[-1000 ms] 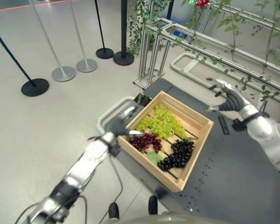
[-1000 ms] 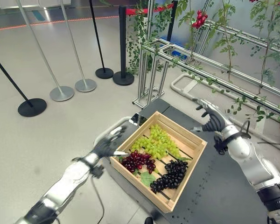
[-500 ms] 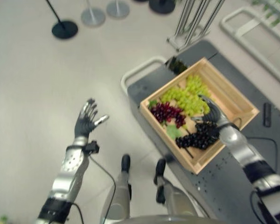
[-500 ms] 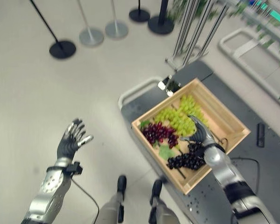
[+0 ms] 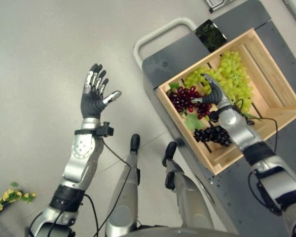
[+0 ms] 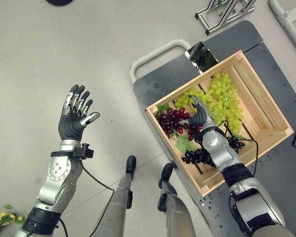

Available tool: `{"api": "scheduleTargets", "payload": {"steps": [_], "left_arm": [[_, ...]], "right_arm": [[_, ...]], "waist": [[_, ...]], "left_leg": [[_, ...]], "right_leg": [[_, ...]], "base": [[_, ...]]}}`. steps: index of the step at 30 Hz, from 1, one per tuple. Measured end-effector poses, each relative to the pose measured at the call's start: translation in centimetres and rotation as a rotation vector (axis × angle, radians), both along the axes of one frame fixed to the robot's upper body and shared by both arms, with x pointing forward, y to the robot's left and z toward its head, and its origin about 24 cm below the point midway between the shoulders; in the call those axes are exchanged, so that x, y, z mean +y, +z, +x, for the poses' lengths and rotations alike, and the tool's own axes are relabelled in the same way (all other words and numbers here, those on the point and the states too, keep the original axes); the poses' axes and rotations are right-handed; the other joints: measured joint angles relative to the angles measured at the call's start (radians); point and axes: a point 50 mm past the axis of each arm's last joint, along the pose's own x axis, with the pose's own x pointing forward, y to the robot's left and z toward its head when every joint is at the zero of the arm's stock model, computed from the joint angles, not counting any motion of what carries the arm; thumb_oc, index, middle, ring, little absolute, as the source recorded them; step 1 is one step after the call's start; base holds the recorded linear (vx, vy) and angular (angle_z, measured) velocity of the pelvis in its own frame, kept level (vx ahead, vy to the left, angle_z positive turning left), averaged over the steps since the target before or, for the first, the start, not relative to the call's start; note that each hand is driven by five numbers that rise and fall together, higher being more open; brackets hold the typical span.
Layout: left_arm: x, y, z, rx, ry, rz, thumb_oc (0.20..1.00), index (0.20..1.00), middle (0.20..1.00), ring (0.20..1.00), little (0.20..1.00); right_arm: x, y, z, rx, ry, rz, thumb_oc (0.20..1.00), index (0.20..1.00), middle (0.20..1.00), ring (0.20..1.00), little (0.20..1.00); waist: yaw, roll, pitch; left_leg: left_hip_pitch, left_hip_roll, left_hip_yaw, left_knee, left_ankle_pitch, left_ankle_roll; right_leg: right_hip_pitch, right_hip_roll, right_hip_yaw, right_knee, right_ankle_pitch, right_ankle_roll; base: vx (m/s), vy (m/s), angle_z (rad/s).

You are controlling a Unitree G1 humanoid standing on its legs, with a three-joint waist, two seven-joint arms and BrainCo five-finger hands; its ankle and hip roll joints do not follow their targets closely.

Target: Pick up the fruits from the basket on one side to the basket on the other side

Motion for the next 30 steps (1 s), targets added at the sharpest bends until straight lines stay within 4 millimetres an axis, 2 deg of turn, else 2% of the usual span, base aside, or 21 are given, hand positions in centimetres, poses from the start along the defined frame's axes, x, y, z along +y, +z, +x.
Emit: {"api": "scheduleTargets", "payload": {"steps": [2, 6, 12, 23, 30], "left_arm": [[-0.2, -0.1, 0.0, 0.003, -0.009, 0.004, 1.000, 1.000, 1.000, 1.000, 1.000], [-0.4, 0.0, 0.0, -0.002, -0.017, 0.007, 1.000, 1.000, 1.000, 1.000, 1.000], [-0.4, 0.2, 0.0, -0.008, -0.017, 0.009, 1.000, 1.000, 1.000, 1.000, 1.000], [-0.8, 0.7, 0.1, -0.025, -0.023, 0.006, 1.000, 1.000, 1.000, 1.000, 1.000], [-1.5, 1.1, 0.3, -0.041, -0.049, 0.010, 1.000, 1.000, 1.000, 1.000, 1.000]], "right_arm": [[-0.6, 0.3, 0.5, 0.005, -0.045, -0.008, 1.000, 1.000, 1.000, 1.000, 1.000], [-1.4, 2.0, 1.5, -0.022, -0.109, 0.012, 1.000, 1.000, 1.000, 1.000, 1.000], [-3.5, 3.4, 1.7, -0.028, -0.187, -0.011, 1.000, 1.000, 1.000, 1.000, 1.000], [-5.2, 1.6, 1.3, 0.045, -0.229, -0.002, 1.000, 1.000, 1.000, 1.000, 1.000], [-5.1, 0.8, 0.9, 0.053, -0.208, 0.006, 1.000, 1.000, 1.000, 1.000, 1.000]], "waist": [[0.018, 0.007, 0.005], [0.022, 0.014, 0.009], [0.027, 0.026, 0.015], [0.042, 0.027, 0.015], [0.032, 0.027, 0.015]], "left_leg": [[-0.009, -0.002, -0.005, 0.002, 0.001, 0.001], [-0.026, -0.006, -0.021, 0.002, 0.008, 0.001], [-0.056, -0.017, -0.039, 0.008, 0.015, 0.006], [-0.057, -0.031, -0.047, 0.007, 0.016, 0.007], [-0.052, -0.031, -0.043, 0.008, 0.018, 0.010]], "right_leg": [[-0.008, -0.002, -0.003, 0.004, -0.001, 0.001], [-0.020, -0.006, -0.016, 0.010, -0.002, 0.001], [-0.054, -0.022, -0.031, 0.047, -0.018, 0.004], [-0.067, -0.041, -0.039, 0.081, -0.038, 0.011], [-0.063, -0.042, -0.039, 0.084, -0.038, 0.011]], "base": [[-0.02, 0.019, 0.06], [0.00, 0.023, 0.10], [0.01, 0.020, 0.09], [0.01, 0.013, 0.03], [0.00, 0.000, 0.00]]}}
